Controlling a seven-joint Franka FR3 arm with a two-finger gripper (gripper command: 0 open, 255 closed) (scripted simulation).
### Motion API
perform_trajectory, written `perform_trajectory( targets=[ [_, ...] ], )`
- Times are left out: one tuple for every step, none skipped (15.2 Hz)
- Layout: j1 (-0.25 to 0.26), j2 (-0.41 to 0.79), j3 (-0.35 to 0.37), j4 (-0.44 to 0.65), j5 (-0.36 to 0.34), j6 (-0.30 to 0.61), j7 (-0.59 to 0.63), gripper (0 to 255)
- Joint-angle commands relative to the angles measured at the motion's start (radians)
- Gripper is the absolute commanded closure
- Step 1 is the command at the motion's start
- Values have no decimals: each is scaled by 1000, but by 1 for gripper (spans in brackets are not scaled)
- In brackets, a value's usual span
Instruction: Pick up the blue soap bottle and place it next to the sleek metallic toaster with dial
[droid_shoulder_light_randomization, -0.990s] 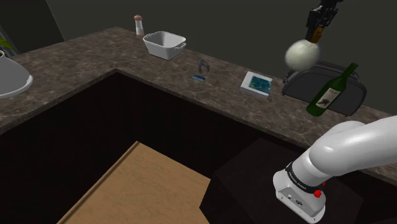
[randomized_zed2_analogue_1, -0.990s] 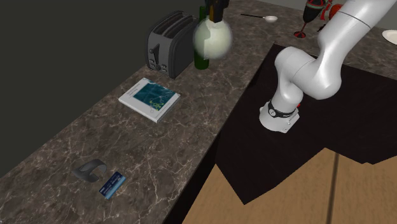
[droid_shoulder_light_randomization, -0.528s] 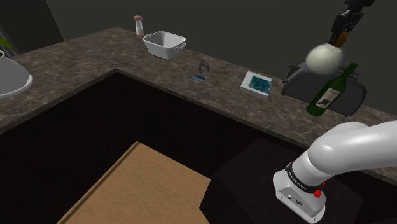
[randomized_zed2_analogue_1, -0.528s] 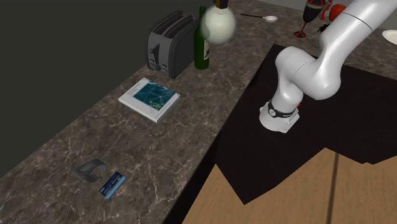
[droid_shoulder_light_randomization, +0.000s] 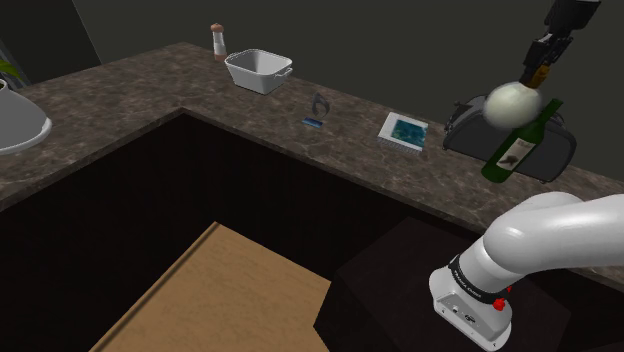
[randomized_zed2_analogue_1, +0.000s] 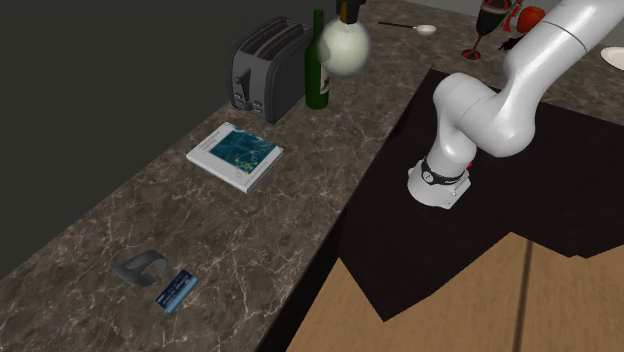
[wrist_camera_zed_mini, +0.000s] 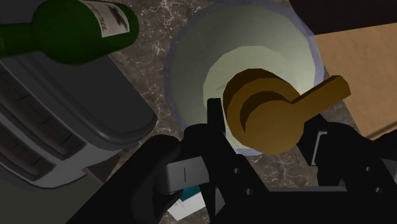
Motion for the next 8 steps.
perform_trajectory(
  targets=[
    [-3, -17, 0, -42, -4, 25, 8, 255],
    [-5, -23, -1, -59, -6, 37, 10, 255],
    [-6, -29, -3, -77, -8, 49, 13, 255],
    [-7, -34, -4, -94, -10, 61, 15, 255],
    [-9, -39, -6, -111, -12, 72, 17, 255],
    [-10, -44, -8, -128, -15, 84, 19, 255],
    [-11, -49, -10, -145, -17, 96, 21, 255],
    [-12, -54, -11, -161, -19, 108, 24, 255]
  ],
)
